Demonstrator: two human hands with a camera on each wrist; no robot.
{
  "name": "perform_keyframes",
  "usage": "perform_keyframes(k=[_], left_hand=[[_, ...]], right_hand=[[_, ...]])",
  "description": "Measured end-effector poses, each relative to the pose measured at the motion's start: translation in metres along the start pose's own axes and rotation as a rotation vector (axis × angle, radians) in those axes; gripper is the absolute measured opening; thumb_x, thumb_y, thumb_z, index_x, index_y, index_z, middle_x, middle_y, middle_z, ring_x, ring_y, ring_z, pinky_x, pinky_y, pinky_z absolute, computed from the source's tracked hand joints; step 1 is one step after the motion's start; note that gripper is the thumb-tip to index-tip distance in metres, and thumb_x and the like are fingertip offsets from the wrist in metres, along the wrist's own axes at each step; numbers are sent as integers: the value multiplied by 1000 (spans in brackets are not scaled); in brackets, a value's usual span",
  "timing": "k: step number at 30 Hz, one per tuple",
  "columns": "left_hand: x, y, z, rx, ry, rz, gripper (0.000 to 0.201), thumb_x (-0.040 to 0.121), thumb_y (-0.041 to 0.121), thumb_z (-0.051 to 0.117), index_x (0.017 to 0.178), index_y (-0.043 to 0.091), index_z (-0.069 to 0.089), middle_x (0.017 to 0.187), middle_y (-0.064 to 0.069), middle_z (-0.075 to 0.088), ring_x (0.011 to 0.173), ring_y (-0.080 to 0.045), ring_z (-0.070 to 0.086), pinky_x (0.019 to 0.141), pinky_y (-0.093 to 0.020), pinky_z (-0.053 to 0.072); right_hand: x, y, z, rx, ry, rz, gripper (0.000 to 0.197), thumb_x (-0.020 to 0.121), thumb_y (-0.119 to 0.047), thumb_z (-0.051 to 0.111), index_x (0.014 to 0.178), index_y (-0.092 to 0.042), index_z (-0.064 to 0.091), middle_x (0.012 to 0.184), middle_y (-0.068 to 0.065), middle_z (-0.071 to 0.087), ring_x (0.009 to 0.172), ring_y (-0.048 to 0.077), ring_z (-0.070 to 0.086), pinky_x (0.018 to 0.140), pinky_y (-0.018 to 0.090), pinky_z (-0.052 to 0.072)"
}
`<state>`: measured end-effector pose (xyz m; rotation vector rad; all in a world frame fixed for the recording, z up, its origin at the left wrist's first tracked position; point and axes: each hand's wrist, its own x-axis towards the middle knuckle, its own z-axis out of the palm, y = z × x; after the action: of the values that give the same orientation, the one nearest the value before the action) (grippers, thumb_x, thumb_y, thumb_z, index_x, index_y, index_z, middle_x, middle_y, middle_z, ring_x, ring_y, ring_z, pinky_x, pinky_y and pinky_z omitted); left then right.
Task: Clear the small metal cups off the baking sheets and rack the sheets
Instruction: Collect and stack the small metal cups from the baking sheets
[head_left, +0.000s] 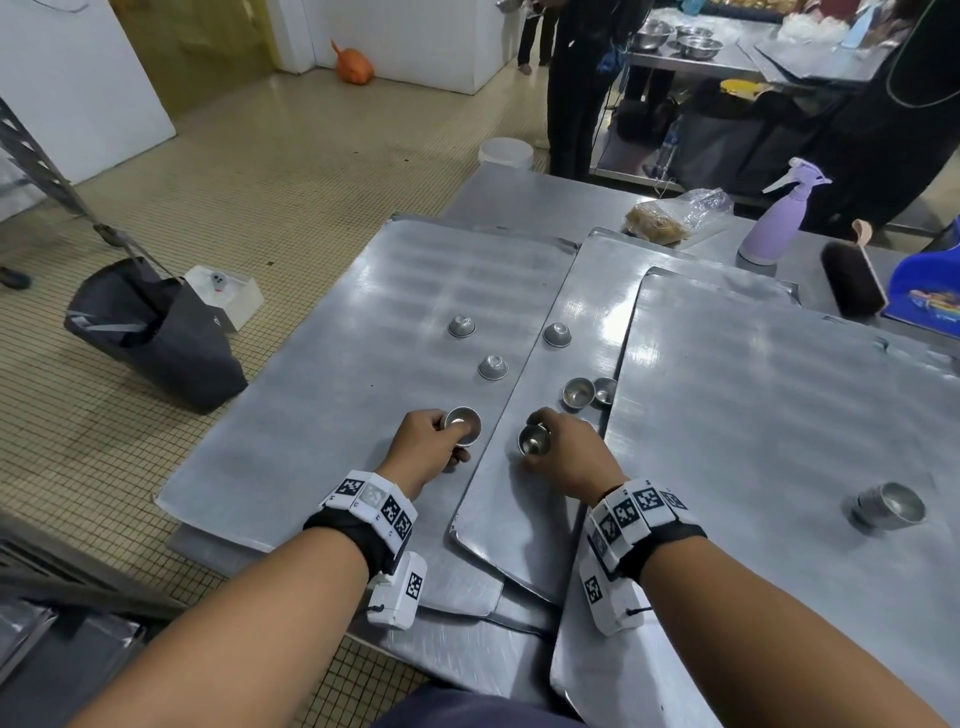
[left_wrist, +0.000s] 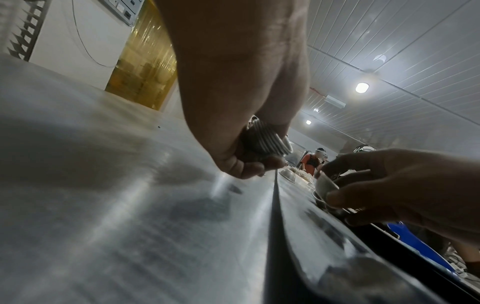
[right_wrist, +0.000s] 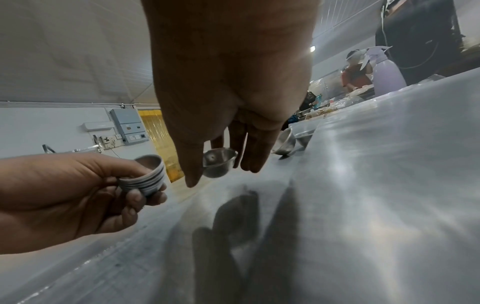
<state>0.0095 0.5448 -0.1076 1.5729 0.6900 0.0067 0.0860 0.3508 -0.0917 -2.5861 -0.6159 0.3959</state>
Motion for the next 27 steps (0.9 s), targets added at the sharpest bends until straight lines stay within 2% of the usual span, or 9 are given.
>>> perform_keyframes(k=[3,5,9,12,16,18,20,23,27], left_hand=[[4,0,0,5,45,1,10,92,11,68,85,5,67,73,-11,66,57,-16,67,61,-32,49],[7,0,2,-6,65,-4,11,91,12,68,87,2,69,70,-10,67,56,-16,67,62,-32,49],[8,9,5,-116,69,-41,19,90,18,70,90,-1,72,68,-12,69,62,-23,66,65,-32,50],[7,20,9,-312,17,-74,27,90,29,66,89,3,74,77,-14,70,65,-24,66,66,-33,54],[4,29,18,-427,-107,-72,43,97,45,53,88,5,69,71,-8,66,57,-15,61,67,-33,55],[3,32,21,-448,-114,-70,43,101,41,50,83,5,66,65,-4,61,50,-12,56,59,-29,51],[3,33,21,-460,-79,-77,35,98,36,56,84,6,67,66,-5,61,52,-15,56,53,-27,47],[8,31,19,-380,11,-85,15,92,18,66,84,6,71,72,-10,66,60,-21,63,61,-30,51],[16,25,19,-187,75,-70,8,92,5,60,88,5,67,76,-11,67,54,-13,66,66,-30,50]], right_hand=[[-3,-10,-5,72,30,-37,52,80,-32,77,126,-18,57,115,2,69,106,25,63,81,30,45],[-5,-18,-9,118,66,-58,59,80,-37,79,131,-18,56,118,1,68,107,23,63,82,29,45],[-5,-35,-12,172,135,-121,60,79,-45,78,130,-22,57,116,-2,70,105,19,64,82,29,47],[-4,-47,-12,206,165,-159,56,80,-46,77,128,-24,58,112,-2,71,101,20,66,83,35,52],[0,-54,-7,180,169,-153,61,79,-47,76,132,-27,54,115,-1,71,102,23,66,83,37,53],[1,-53,-6,169,161,-150,65,78,-48,77,135,-28,52,116,-1,71,103,23,66,83,36,53],[1,-49,-6,163,136,-151,71,78,-50,77,140,-29,49,124,-2,68,112,20,63,87,34,51],[4,-31,-10,126,122,-99,72,82,-58,71,142,-26,48,138,-4,58,122,16,57,95,34,48],[18,5,-27,-5,155,64,58,87,-43,67,138,-21,52,139,3,54,123,23,54,95,36,46]])
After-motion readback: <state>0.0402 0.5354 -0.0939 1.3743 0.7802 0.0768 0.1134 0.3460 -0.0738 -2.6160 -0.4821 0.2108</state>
